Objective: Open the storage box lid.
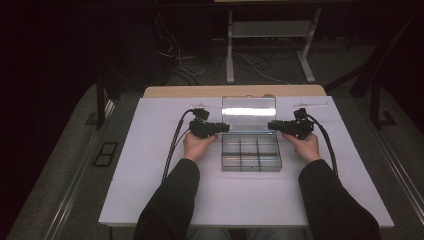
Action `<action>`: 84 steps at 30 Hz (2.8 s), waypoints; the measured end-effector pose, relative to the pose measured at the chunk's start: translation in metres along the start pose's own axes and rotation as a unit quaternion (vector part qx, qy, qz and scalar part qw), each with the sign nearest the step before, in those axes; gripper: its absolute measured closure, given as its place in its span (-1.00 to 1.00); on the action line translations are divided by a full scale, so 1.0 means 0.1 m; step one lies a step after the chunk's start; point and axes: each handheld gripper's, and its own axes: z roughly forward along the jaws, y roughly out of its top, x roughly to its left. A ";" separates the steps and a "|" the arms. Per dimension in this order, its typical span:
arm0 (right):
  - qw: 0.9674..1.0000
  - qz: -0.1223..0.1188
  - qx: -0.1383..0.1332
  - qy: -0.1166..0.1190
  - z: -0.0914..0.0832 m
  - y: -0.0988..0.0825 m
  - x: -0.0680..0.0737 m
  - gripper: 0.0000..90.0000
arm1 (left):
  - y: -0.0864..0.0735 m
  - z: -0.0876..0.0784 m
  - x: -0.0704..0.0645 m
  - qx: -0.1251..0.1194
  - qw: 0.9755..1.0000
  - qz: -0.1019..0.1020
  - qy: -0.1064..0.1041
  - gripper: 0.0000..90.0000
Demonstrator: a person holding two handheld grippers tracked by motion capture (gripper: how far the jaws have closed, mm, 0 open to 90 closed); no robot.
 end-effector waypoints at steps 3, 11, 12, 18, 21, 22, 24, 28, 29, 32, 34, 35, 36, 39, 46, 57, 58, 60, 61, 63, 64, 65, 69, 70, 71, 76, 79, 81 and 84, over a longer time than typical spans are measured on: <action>1.000 0.009 0.000 0.002 0.00 -0.03 -0.01 0.46 | 0.00 0.00 0.01 0.000 1.000 -0.004 0.000 0.51; 1.000 0.020 0.004 0.005 0.02 -0.06 -0.03 0.37 | -0.01 0.01 0.01 0.003 1.000 -0.010 0.006 0.43; 1.000 0.020 0.004 0.004 0.03 -0.07 -0.03 0.37 | -0.01 0.02 0.01 0.002 1.000 -0.012 0.006 0.42; 1.000 0.024 0.004 0.004 0.04 -0.08 -0.05 0.30 | -0.01 0.03 0.03 0.006 1.000 -0.016 0.011 0.34; 0.999 0.032 0.011 -0.003 0.04 -0.09 -0.05 0.21 | -0.02 0.04 0.02 0.006 1.000 -0.021 0.022 0.24; 0.999 0.032 0.008 -0.001 0.05 -0.10 -0.05 0.21 | -0.02 0.04 0.02 0.007 1.000 -0.021 0.021 0.24; 0.999 0.036 0.008 0.001 0.04 -0.11 -0.06 0.21 | -0.02 0.04 0.02 0.008 1.000 -0.019 0.021 0.23; 0.999 0.037 0.009 -0.007 0.05 -0.10 -0.05 0.14 | -0.02 0.05 0.01 0.008 0.999 -0.029 0.030 0.16; 0.999 0.038 0.009 -0.010 0.05 -0.10 -0.05 0.12 | -0.02 0.05 0.01 0.008 0.999 -0.028 0.033 0.14; 0.999 0.039 0.008 -0.020 0.04 -0.11 -0.04 0.10 | -0.02 0.04 0.02 0.012 0.999 -0.024 0.031 0.09; 0.999 0.037 0.006 -0.026 0.03 -0.11 -0.04 0.02 | -0.02 0.04 0.01 0.010 0.999 -0.024 0.035 0.07; 0.999 0.038 0.005 -0.030 0.02 -0.11 -0.03 -0.04 | -0.02 0.04 0.01 0.011 0.999 -0.022 0.038 0.04; 0.999 0.039 0.004 -0.034 0.01 -0.11 -0.03 -0.10 | -0.02 0.04 0.00 0.012 0.999 -0.022 0.041 0.01; 0.998 0.038 -0.007 -0.041 -0.05 -0.10 0.00 -0.33 | -0.01 0.02 -0.01 0.015 0.999 -0.018 0.045 -0.14; 0.998 0.029 -0.015 -0.045 -0.20 -0.10 0.10 -0.87 | 0.03 -0.08 -0.06 0.015 0.999 -0.006 0.051 -0.45; 0.999 -0.005 -0.006 -0.037 -0.41 -0.25 0.34 -0.99 | 0.01 -0.20 -0.15 0.017 0.999 0.001 0.032 -1.00; 0.999 -0.006 -0.002 -0.034 -0.44 -0.25 0.37 -0.99 | 0.00 -0.22 -0.16 0.015 0.999 0.004 0.031 -1.00; 0.999 -0.010 -0.005 -0.030 -0.50 -0.29 0.42 -0.99 | -0.02 -0.27 -0.19 0.012 0.999 0.012 0.028 -1.00; 1.000 -0.011 -0.006 -0.029 -0.53 -0.31 0.45 -0.99 | -0.03 -0.30 -0.20 0.009 1.000 0.015 0.026 -1.00; 1.000 -0.011 -0.007 -0.027 -0.59 -0.35 0.51 -0.99 | -0.05 -0.35 -0.23 0.003 1.000 0.018 0.024 -1.00; 0.999 -0.012 -0.008 -0.029 -0.62 -0.37 0.53 -0.99 | -0.06 -0.38 -0.24 0.002 1.000 0.021 0.024 -1.00; 0.999 -0.015 -0.010 -0.030 -0.65 -0.39 0.56 -0.99 | -0.07 -0.41 -0.25 -0.001 1.000 0.020 0.022 -1.00; 0.999 -0.023 -0.010 -0.030 -0.76 -0.51 0.65 -0.99 | -0.10 -0.50 -0.29 -0.001 0.999 0.034 0.025 -1.00; 0.999 -0.025 -0.011 -0.029 -0.78 -0.54 0.67 -0.99 | -0.11 -0.53 -0.30 -0.002 0.999 0.035 0.026 -1.00; 0.999 -0.026 -0.016 -0.025 -0.81 -0.57 0.68 -0.99 | -0.12 -0.55 -0.30 -0.002 0.999 0.036 0.025 -1.00; 0.999 -0.025 -0.017 -0.020 -0.93 -0.68 0.73 -0.99 | -0.18 -0.63 -0.34 0.003 0.999 0.044 0.024 -1.00; 0.999 -0.027 -0.019 -0.019 -1.00 -0.75 0.76 -0.99 | -0.22 -0.68 -0.37 0.002 0.999 0.047 0.022 -1.00; 0.999 -0.029 -0.016 -0.022 -1.03 -0.80 0.78 -0.99 | -0.25 -0.71 -0.39 0.006 0.999 0.050 0.020 -1.00; 0.999 -0.033 -0.011 -0.027 -1.08 -0.86 0.80 -0.99 | -0.29 -0.75 -0.43 0.016 0.998 0.061 0.023 -1.00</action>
